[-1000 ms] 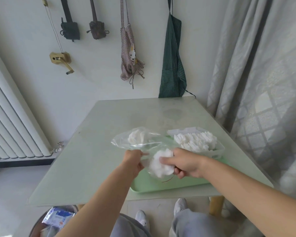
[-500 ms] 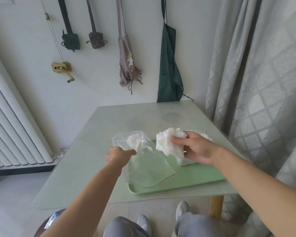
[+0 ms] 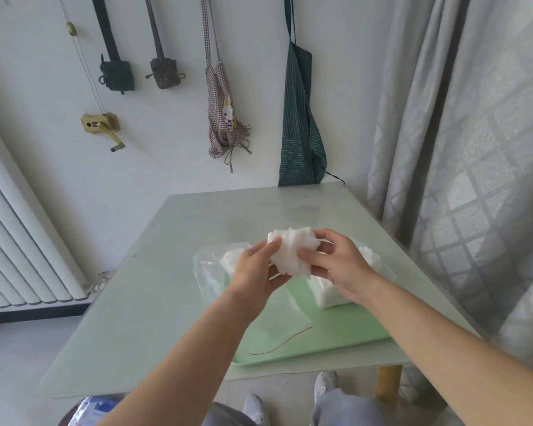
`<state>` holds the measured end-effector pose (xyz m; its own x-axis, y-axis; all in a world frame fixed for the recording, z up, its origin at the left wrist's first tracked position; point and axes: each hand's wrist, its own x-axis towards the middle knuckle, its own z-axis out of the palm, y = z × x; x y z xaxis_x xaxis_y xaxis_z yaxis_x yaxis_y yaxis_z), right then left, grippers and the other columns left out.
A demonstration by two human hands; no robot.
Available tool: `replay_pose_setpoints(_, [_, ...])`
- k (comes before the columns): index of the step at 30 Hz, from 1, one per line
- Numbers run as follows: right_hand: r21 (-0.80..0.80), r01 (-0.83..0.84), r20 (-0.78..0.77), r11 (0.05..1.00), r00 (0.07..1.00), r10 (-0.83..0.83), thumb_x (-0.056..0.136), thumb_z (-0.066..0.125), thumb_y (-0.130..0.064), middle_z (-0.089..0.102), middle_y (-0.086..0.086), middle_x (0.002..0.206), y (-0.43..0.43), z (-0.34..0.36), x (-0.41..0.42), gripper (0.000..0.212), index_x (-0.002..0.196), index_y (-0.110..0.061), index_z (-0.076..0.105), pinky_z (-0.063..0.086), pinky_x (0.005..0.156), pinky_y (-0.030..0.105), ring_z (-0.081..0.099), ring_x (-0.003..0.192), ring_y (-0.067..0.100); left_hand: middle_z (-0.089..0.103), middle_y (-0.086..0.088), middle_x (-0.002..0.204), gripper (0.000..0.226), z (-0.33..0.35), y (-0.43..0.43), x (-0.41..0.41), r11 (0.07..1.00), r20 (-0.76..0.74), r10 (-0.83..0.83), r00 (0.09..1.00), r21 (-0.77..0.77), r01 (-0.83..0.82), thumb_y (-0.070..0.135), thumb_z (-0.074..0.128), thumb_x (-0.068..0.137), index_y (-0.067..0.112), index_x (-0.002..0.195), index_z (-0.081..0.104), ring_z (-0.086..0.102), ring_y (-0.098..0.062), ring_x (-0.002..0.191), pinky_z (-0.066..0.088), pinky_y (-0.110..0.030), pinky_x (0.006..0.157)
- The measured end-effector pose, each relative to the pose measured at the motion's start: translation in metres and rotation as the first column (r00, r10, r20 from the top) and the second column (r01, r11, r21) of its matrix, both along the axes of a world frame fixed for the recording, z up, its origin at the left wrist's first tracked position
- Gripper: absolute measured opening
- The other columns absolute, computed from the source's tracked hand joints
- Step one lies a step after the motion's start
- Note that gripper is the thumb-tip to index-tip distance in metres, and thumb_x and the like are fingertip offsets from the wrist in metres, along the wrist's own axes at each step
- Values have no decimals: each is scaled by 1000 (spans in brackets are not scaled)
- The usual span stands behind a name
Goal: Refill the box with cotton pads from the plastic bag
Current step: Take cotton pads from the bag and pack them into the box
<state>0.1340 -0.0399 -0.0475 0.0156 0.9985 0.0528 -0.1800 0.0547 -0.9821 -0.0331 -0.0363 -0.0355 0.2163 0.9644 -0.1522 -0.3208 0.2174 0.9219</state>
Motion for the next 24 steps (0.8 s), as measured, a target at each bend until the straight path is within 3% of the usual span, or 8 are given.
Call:
replay_pose_setpoints(3, [-7,12,27,1000,1000,-12,82,75,-3,69,14,103,5,-5,5,28,107,-3,62,60,71,38,73,86,28,63,-7,85,20,1,9,9,993,31,50,998,-107,-47,20,55,96,8,105,68,68,-21,69,58,-37,76])
replay_pose_setpoints(9, [-20,16,43,1000,999,-15,81,76,-7,67,11,103,16,-15,12,21,97,-6,63,58,66,35,71,84,25,61,-11,94,27,-5,24,15,976,108,79,991,-212,-54,21,56,96,6,117,62,66,-23,67,59,-36,68])
replay_pose_setpoints(12, [-28,-2,-23,1000,1000,1,78,77,-9,68,8,99,18,-18,17,20,91,-11,62,57,66,35,70,85,25,65,-9,87,19,-6,31,16,978,105,109,988,-189,-88,18,52,100,6,109,63,66,-23,60,60,-35,65])
replay_pose_setpoints(15, [-66,-37,-119,997,992,29,73,75,-14,70,7,97,19,-20,24,29,99,-11,63,58,65,33,70,84,22,73,-7,80,24,-10,36,15,986,24,120,993,-121,-116,17,43,104,5,105,65,69,-24,68,60,-39,73])
replay_pose_setpoints(19, [-72,-99,-199,992,976,83,75,71,-10,71,5,93,20,-17,31,34,108,-8,61,57,62,29,70,79,18,71,-17,102,29,-15,41,14,989,-94,132,987,-54,-138,17,43,104,0,118,61,71,-27,82,61,-37,75])
replay_pose_setpoints(24, [-88,-113,-271,990,959,85,75,70,-12,71,7,94,23,-11,30,43,117,-5,61,56,61,28,70,77,18,71,-16,101,20,-17,37,19,997,-71,76,995,-1,-76,5,58,94,2,114,64,71,-24,83,60,-31,73])
